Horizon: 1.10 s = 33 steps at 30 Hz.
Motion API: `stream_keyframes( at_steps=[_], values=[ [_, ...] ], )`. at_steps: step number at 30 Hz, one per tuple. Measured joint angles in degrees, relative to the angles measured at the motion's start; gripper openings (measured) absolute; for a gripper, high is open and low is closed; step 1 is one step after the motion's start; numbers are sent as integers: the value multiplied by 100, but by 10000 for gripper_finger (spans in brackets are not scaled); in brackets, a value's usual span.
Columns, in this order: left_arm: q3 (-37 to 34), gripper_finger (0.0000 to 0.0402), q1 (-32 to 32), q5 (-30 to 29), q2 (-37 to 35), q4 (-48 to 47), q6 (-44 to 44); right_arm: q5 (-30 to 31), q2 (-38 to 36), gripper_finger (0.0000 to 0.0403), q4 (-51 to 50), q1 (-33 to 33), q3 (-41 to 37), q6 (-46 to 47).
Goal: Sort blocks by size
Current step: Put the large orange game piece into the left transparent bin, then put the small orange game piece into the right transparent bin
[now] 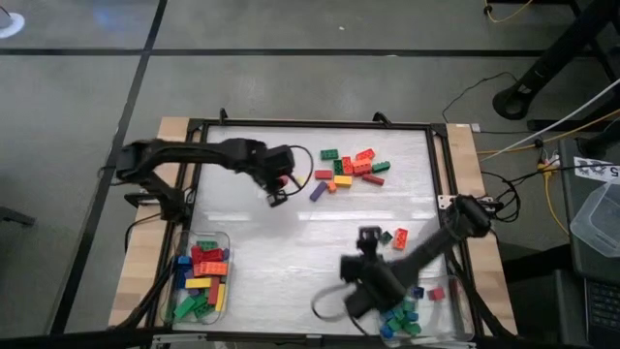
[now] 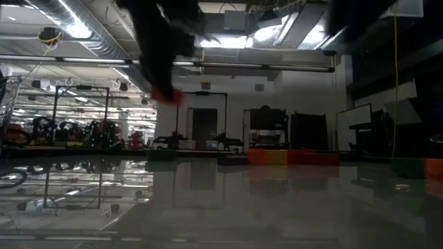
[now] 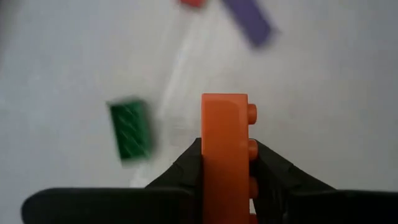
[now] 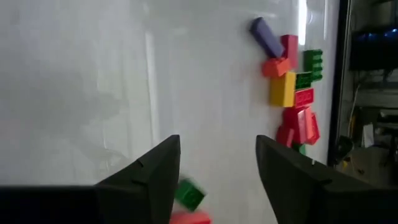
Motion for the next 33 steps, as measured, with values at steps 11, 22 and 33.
stream_keyframes(
  at_steps=[11,22,33],
  values=[
    [-81,78,-2206,721,-2063,-2128,-2684,-96,9,209,331,-2033,-133,-732],
    [-1140,110,-5168,727,-2603,-1985,-6043,-1241,9,209,1491,-3347,-140,-739],
    [-1973,162,-6016,740,-2465,-1872,-7306,-1442,277,209,1788,-3676,-142,-707]
  ],
)
